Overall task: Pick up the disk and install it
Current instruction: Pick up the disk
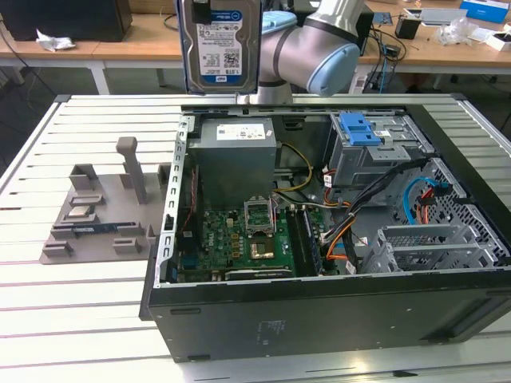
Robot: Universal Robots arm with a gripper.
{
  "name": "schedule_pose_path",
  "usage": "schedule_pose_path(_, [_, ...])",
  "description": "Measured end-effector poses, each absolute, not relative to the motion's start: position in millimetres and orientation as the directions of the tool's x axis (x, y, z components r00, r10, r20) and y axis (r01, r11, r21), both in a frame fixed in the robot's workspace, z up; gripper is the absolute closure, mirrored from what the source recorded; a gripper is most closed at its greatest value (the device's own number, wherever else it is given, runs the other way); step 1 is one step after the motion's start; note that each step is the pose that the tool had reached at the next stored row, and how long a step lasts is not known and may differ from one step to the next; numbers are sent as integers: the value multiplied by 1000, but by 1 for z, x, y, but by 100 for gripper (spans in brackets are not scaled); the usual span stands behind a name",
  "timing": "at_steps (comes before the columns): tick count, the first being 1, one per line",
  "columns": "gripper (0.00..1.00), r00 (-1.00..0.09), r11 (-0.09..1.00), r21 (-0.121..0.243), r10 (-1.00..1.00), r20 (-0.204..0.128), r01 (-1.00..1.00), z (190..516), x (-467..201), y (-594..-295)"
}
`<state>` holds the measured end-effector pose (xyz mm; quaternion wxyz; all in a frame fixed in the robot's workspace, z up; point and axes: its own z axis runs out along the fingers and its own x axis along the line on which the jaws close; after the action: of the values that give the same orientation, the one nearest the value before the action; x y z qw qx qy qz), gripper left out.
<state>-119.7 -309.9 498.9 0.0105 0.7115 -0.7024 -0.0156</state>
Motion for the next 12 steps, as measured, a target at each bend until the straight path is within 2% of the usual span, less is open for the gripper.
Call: schedule_pose_path(12, [63, 13, -13, 38, -1000, -7, -999, 498, -108, -335])
